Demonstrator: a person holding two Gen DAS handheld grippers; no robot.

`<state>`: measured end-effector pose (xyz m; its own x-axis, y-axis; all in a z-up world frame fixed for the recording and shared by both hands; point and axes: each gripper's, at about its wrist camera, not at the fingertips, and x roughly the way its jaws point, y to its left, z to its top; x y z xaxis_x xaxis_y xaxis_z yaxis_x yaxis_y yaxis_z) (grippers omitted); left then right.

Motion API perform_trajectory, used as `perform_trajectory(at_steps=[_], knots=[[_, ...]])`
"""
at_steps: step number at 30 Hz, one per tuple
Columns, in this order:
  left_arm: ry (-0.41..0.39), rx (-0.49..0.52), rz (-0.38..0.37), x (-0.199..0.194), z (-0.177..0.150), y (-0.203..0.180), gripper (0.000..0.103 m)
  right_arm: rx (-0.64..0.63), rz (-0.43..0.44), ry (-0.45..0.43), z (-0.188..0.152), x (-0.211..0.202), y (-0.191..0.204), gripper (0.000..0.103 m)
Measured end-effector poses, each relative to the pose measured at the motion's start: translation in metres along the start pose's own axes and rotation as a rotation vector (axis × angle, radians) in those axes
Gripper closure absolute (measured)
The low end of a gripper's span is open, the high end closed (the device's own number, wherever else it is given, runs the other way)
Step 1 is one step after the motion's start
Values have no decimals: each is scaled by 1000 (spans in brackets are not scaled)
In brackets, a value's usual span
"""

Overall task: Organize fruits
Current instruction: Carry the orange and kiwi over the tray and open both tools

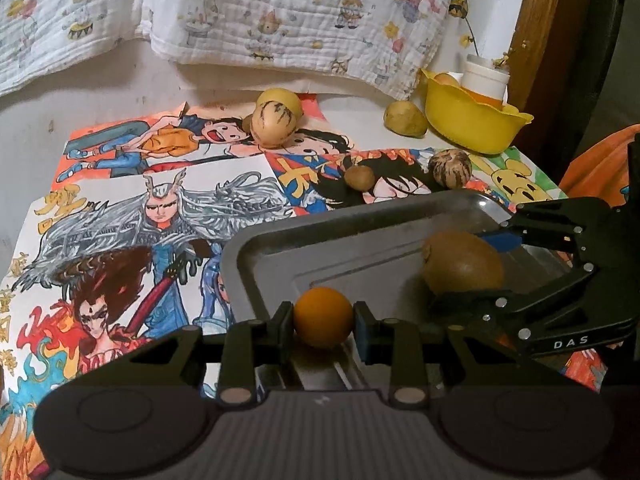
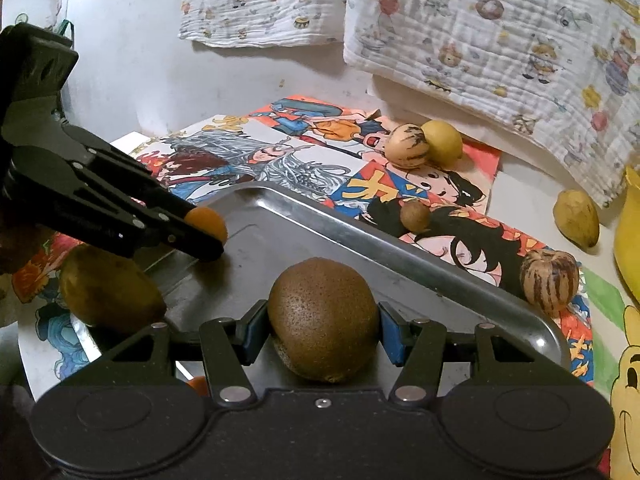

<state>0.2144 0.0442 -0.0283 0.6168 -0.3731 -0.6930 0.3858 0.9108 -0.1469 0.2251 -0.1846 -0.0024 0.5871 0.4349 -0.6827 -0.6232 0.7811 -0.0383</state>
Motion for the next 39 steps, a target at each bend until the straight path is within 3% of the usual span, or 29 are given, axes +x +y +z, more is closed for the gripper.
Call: perform_trajectory(at_steps=[9, 18, 21, 26, 32, 39], knots=[[-1, 3, 2, -1, -1, -1, 68, 1, -22, -18, -3, 0, 4, 44], [-22, -65, -27, -9, -8, 5, 65, 114, -9, -89, -13, -13, 1, 37], [-35, -96, -31, -14, -9, 6, 57, 137, -13, -124, -16, -24, 4, 31], [-106, -101, 7, -35, -14, -3, 22, 169, -26, -196, -23, -48, 14, 18], [-175, -103, 29, -66, -29, -14, 5, 191, -21, -265, -39, -75, 34, 7], [-197, -41, 88, -92, -53, -39, 1, 197, -19, -299, -59, -101, 58, 1]])
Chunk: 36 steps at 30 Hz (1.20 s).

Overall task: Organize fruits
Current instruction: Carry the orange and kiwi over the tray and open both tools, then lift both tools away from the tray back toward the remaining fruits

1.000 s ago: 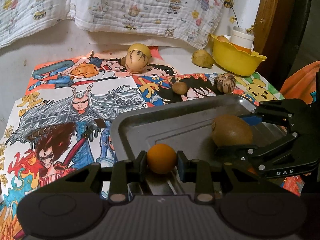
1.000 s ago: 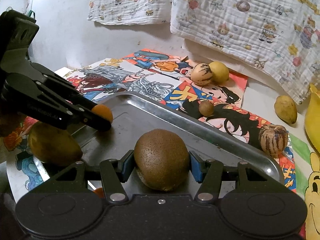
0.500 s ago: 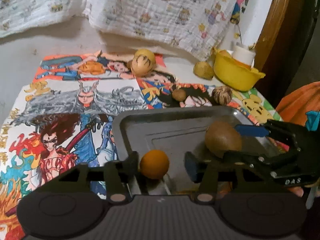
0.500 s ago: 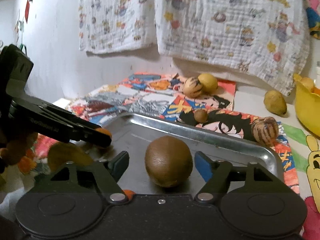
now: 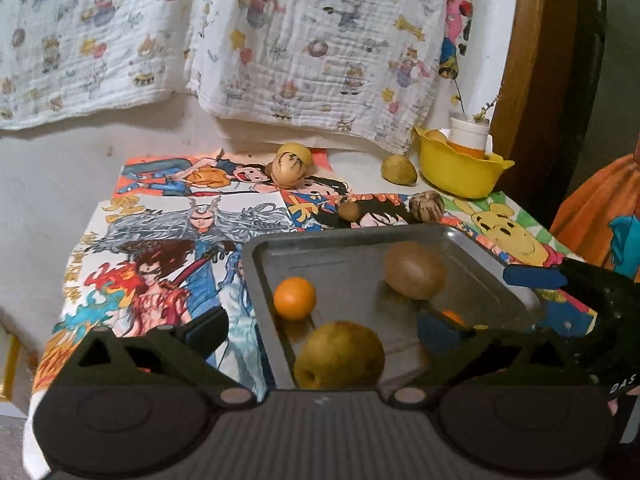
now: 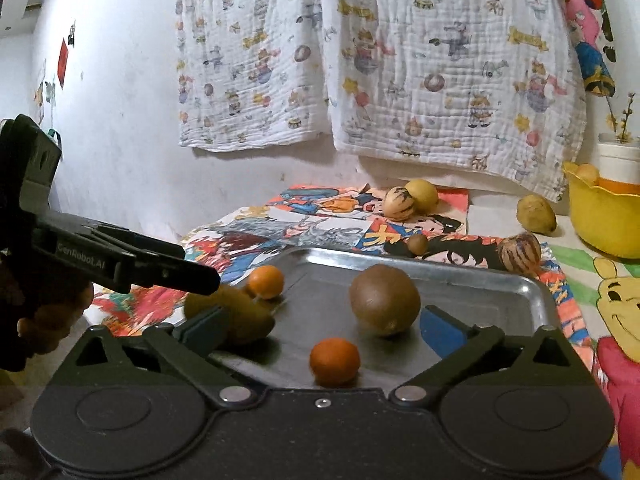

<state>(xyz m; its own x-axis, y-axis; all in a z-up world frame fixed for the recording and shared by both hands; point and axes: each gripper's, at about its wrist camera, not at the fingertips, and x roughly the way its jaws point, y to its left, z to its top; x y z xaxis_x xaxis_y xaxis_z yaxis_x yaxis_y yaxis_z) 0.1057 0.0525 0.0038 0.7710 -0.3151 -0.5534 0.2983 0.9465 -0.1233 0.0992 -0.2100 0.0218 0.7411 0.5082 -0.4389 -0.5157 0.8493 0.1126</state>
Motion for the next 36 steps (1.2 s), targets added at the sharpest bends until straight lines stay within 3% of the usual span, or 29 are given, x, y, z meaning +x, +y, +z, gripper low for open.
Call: perform_trajectory(at_steps=[14, 23, 36], knots=[[60, 248, 67, -23, -49, -46, 0, -45, -29, 66, -30, -39, 8, 1], [119, 260, 96, -21, -51, -39, 0, -73, -105, 133, -34, -42, -7, 1], [240, 251, 144, -16, -37, -1, 0, 92, -174, 133, -25, -28, -58, 1]])
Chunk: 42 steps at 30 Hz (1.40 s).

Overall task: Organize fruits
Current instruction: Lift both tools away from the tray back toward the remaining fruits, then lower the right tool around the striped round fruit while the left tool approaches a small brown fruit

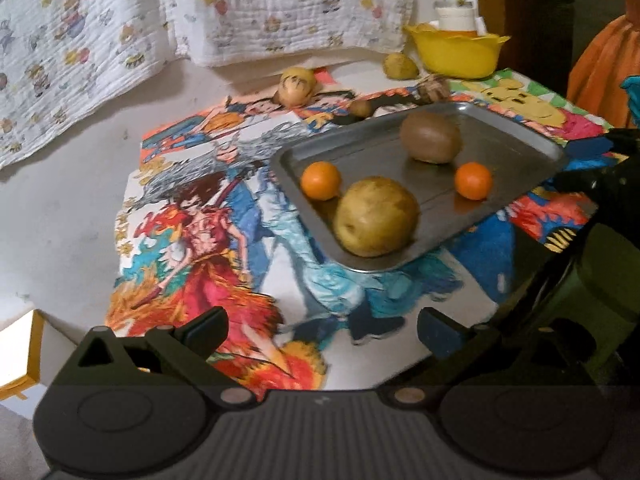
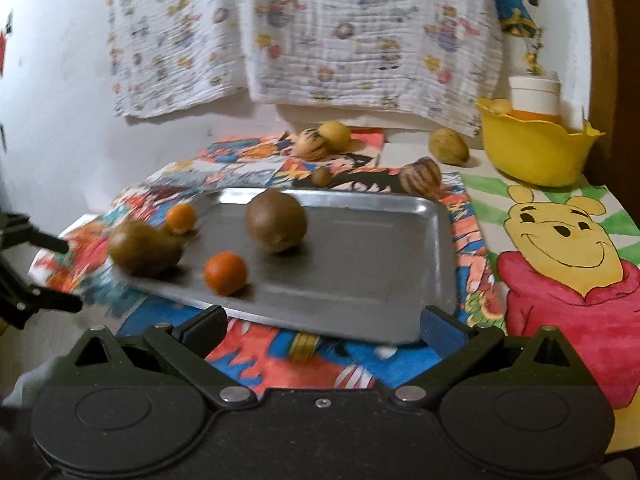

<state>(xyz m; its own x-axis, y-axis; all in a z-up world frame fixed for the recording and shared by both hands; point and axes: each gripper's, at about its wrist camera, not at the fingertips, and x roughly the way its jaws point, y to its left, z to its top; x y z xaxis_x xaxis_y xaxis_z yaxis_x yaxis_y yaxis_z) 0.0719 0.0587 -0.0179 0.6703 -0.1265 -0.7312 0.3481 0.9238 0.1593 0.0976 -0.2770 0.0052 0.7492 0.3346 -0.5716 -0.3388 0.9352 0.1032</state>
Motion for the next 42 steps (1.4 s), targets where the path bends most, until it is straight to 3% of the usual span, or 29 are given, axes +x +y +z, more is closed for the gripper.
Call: perform_trajectory(at_steps=[7, 16, 21, 26, 32, 36, 42], knots=[[50, -26, 12, 14, 29, 16, 0, 20, -33, 12, 21, 29, -15, 1], [15, 18, -7, 21, 74, 22, 0, 29, -50, 31, 56, 64, -39, 1], [0, 81, -54, 29, 96, 20, 0, 95, 16, 72, 73, 84, -48, 1], [-37, 99, -98, 35, 118, 22, 0, 41, -18, 79, 87, 97, -45, 1], [-42, 49, -114, 77, 154, 17, 0, 16, -55, 93, 104, 123, -47, 1], [46, -1, -157, 127, 181, 11, 0, 30, -90, 103, 113, 142, -52, 1], [86, -85, -182, 180, 206, 9, 0, 60, -135, 121, 122, 170, -64, 1]])
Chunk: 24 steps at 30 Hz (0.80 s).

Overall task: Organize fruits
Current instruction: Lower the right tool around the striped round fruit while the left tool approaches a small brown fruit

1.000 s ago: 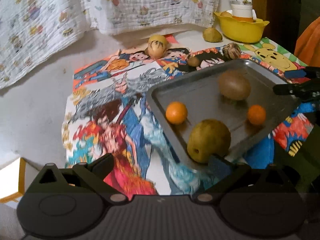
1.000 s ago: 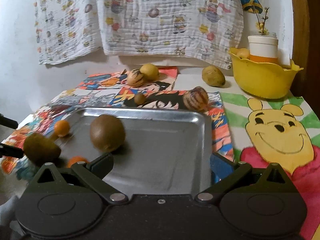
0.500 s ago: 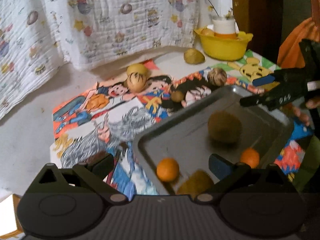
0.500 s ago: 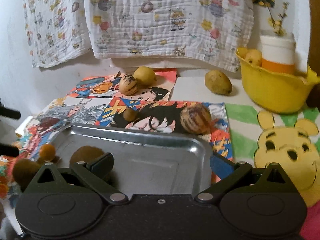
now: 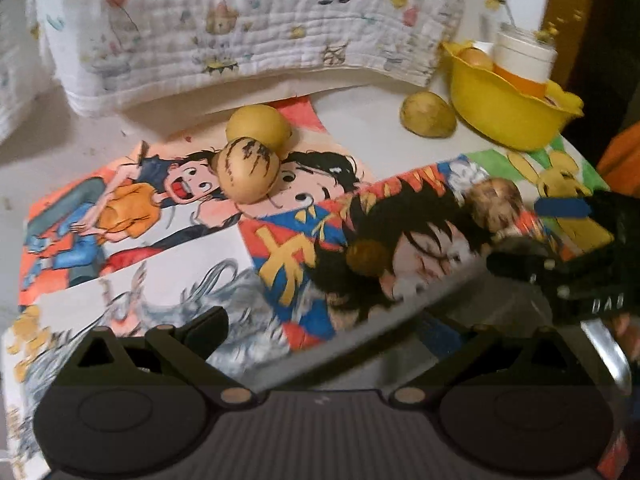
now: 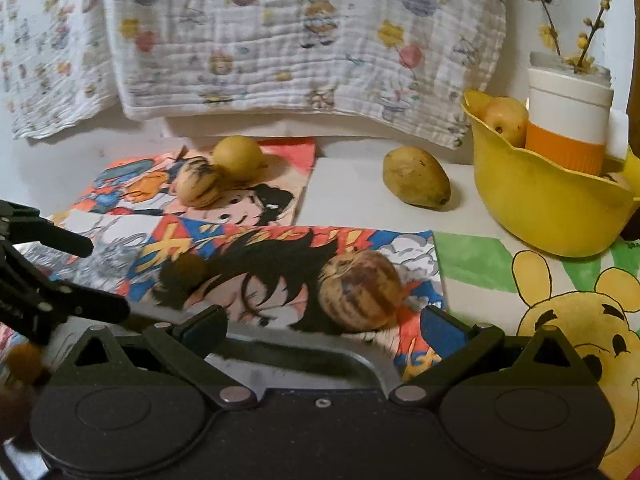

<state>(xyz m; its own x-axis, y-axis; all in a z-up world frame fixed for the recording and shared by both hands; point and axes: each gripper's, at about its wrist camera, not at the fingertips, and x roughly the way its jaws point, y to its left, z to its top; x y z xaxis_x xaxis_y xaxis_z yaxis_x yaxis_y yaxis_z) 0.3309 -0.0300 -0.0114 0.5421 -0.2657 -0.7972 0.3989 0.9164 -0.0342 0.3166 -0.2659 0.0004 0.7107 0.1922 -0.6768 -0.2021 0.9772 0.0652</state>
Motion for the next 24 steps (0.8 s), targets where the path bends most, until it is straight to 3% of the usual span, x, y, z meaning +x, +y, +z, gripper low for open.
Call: perform_trajectory(at_steps=[4, 7, 12, 18, 24], knots=[[-9, -13, 2, 20, 7, -1, 1, 29, -31, -6, 2, 12, -7, 2], [-19, 6, 17, 30, 8, -6, 1, 56, -43, -4, 4, 19, -13, 11], [-47, 26, 8, 34, 8, -13, 10, 44, -39, -23, 7, 22, -12, 18], [-61, 62, -11, 35, 8, -24, 28, 7, -33, 0, 10, 29, -5, 30], [-75, 48, -19, 35, 8, -23, 55, 16, -33, 27, 10, 35, -6, 36]])
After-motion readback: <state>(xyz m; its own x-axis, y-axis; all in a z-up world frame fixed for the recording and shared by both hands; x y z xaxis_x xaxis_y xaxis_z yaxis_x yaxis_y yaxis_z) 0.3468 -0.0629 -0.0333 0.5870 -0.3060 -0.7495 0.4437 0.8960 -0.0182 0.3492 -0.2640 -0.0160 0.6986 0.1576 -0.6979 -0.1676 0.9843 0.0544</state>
